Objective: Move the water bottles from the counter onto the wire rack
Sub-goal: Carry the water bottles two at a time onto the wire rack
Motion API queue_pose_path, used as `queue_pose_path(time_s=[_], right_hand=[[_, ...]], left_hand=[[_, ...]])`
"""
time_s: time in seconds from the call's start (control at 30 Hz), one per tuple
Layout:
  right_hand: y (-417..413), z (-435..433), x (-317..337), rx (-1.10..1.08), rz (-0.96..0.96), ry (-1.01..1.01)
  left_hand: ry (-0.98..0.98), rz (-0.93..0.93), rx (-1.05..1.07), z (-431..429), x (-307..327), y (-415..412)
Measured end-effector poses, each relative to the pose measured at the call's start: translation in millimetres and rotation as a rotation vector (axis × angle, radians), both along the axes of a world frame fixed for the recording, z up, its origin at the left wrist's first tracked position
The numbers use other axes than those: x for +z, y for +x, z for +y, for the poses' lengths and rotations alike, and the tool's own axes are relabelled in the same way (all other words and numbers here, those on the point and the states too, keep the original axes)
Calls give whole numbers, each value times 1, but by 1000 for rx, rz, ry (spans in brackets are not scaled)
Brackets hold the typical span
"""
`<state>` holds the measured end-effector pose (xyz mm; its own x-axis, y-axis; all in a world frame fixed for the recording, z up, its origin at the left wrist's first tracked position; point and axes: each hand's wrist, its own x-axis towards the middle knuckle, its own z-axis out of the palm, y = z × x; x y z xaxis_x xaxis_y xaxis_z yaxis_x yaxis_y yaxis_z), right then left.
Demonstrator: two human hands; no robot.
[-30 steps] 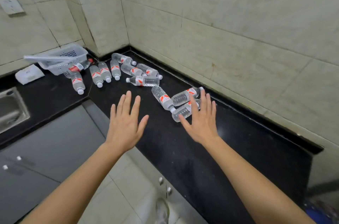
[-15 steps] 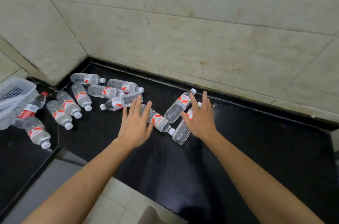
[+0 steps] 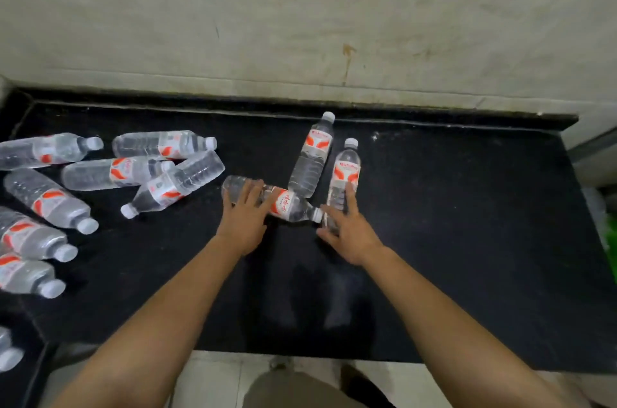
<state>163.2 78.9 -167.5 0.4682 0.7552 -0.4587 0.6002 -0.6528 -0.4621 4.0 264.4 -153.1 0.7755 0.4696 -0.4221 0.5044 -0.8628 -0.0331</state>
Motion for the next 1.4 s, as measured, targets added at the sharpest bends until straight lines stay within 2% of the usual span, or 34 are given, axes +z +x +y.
queue_pose_path(time_s=[0.07,0.17,0.3,0.47,0.6,0.77,0.97,1.03,1.2,1.3,1.4], right_hand=[[-10,2,-4,-105,-34,60],[-22,3,-3,-168,-156,31],[-36,-27,-2,-93,-209,28],[-53,-83,0,-69,-242,-107],[-52,-91,-10,-163,-445,-49],[-14,-83,-1,-429,-304,-176],[-4,-108,12,-597,81,-74],[-13,-123,14,-603,137,-51],[-32,-116,4,-378,-241,-209],[-39,-93,-3,-241,-308,-263],[-35,-85,-5,-247,-354,-289]], left_hand=[[67,-97,-45,1,-14,-4],[123,-152,-57,-4,-15,-6],[83,-77,57,-9,-3,-6],[-7,-59,159,-17,6,-10],[-26,-51,183,-28,9,-11],[-73,-56,230,-47,8,-16],[-90,-54,257,-58,10,-13],[-126,-42,278,-62,10,-6],[-238,-40,386,-80,5,7],[-326,-42,488,-84,1,7],[-471,-76,606,-86,-9,3]])
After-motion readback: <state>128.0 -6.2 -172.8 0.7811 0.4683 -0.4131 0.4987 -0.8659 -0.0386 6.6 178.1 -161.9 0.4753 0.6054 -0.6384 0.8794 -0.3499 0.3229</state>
